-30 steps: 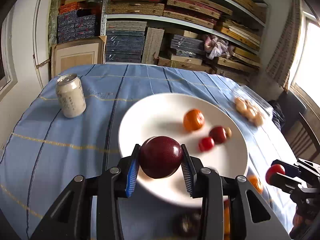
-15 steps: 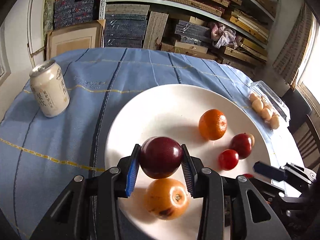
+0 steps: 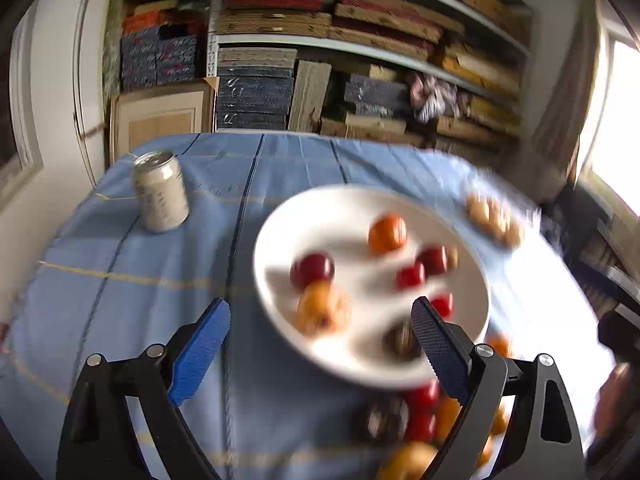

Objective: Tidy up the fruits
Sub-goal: 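Withdraw both open grippers from the plate toward the remaining fruits, then close left gripper on a tan round fruit while right gripper closes on another tan fruit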

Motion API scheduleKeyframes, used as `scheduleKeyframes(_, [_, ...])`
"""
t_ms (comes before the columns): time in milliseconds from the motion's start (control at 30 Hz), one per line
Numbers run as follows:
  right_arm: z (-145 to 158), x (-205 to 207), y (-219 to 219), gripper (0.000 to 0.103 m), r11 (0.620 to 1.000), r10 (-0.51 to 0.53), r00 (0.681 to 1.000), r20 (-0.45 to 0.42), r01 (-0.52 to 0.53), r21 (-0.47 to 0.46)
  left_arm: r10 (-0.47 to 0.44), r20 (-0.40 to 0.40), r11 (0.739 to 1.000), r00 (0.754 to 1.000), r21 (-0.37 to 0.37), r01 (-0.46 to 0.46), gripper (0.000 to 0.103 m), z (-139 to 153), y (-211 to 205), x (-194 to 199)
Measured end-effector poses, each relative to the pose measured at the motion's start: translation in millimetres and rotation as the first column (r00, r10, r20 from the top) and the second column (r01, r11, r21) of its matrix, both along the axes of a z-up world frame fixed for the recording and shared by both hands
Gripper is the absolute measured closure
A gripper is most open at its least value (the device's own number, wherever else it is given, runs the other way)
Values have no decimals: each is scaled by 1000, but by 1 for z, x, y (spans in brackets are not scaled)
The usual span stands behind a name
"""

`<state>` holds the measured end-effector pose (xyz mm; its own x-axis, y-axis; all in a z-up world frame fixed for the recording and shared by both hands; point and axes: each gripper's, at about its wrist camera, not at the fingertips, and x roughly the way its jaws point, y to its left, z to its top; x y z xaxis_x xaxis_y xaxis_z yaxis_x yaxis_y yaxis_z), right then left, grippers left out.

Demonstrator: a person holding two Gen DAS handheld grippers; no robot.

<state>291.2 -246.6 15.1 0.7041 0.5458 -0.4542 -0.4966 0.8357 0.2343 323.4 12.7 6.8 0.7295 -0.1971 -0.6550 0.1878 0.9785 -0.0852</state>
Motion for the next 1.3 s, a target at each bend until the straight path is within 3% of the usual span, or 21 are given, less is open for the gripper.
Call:
scheduleKeyframes(133, [-14, -49, -16, 7, 999, -15, 999, 37, 17, -28, -16, -11, 998, 1000, 67, 17, 6, -21, -5, -45])
scheduleKeyframes(267, [-38, -79, -44, 5, 997, -78, 994, 74, 76, 33, -37, -35, 994, 999, 100, 41, 6, -45, -15, -70])
scheduleKeyframes(533, [-46, -63, -82, 5, 977, -139, 990, -32, 142, 157, -90, -40, 989, 995, 111, 94, 5, -57, -37, -78])
scheduleKeyframes(700, [-49, -59, -84, 5, 972, -136, 989, -63, 145, 183, -120, -50, 976, 992, 179, 127, 4, -69, -48, -79])
scheduleKeyframes(1000, [-54, -59, -72, 5, 981, -119, 990, -79, 129, 145, -10, -79, 970, 997, 240, 29, 4, -77, -26, -65])
scheduleKeyframes(1133, [-54, -57, -74, 5, 980, -121, 989, -89, 134, 148, 31, -67, 975, 997, 223, -15, 4, -74, -8, -64])
scheduleKeyframes(1300, [-55, -57, -71, 5, 984, -105, 990, -91, 117, 138, 18, -44, 986, 999, 164, -10, 4, -67, 0, -66])
